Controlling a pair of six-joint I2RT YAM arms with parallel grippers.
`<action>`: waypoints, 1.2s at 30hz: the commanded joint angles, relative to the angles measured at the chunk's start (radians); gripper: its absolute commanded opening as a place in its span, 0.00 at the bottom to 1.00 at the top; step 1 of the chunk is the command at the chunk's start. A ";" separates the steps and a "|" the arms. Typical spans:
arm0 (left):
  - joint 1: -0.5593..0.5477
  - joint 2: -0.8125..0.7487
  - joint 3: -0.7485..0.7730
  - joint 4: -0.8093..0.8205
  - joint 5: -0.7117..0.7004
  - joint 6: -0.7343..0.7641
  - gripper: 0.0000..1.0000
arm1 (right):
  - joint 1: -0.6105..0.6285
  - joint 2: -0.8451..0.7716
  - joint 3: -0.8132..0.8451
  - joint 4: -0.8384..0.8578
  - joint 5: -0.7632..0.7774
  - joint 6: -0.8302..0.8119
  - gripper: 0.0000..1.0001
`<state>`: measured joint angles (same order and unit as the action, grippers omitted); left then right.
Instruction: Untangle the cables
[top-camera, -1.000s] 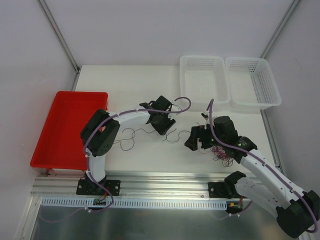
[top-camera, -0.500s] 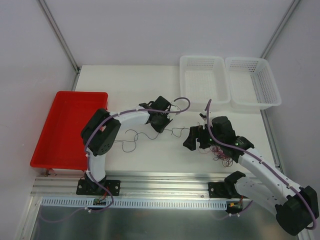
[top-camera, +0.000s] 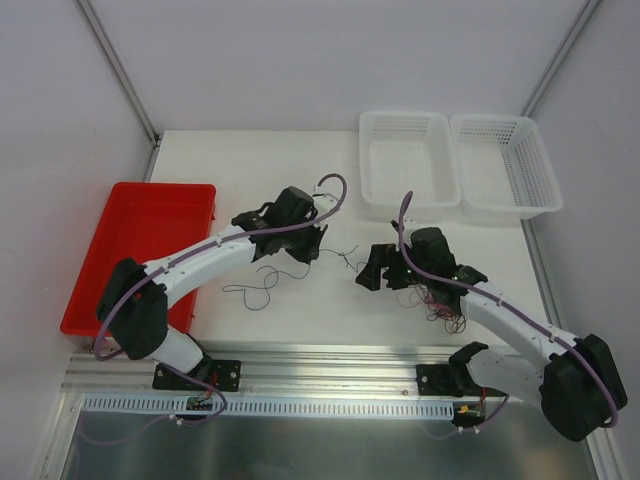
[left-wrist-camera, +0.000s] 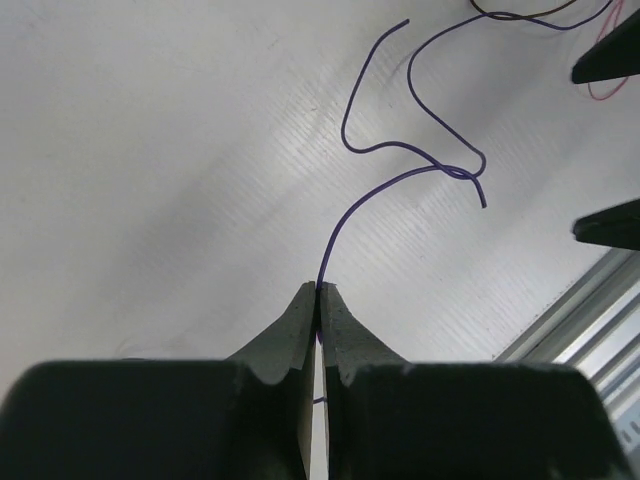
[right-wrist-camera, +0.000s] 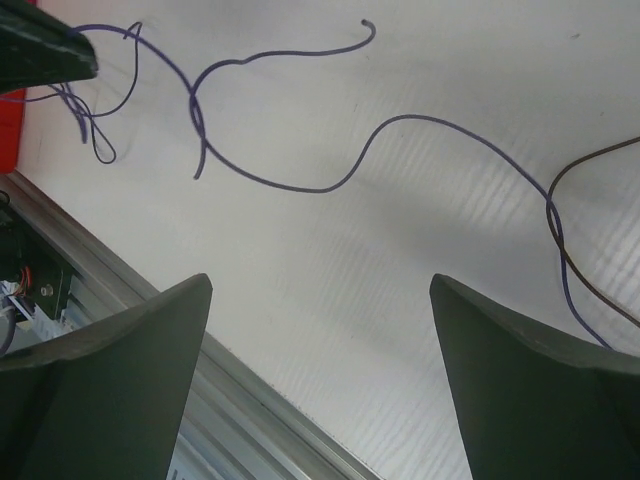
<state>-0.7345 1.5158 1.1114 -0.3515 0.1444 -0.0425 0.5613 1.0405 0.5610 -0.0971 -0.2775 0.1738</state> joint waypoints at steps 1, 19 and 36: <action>-0.016 -0.072 -0.031 -0.061 -0.014 -0.088 0.00 | 0.015 0.053 0.045 0.120 -0.022 0.035 0.95; -0.051 -0.193 -0.021 -0.190 -0.005 -0.208 0.00 | 0.141 0.248 0.099 0.290 -0.066 -0.068 0.84; -0.049 -0.128 -0.027 -0.283 -0.275 -0.276 0.00 | 0.141 0.047 0.169 -0.039 0.017 -0.161 0.01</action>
<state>-0.7792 1.3582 1.0817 -0.5861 -0.0208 -0.2855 0.6987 1.1629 0.6487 -0.0246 -0.2985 0.0647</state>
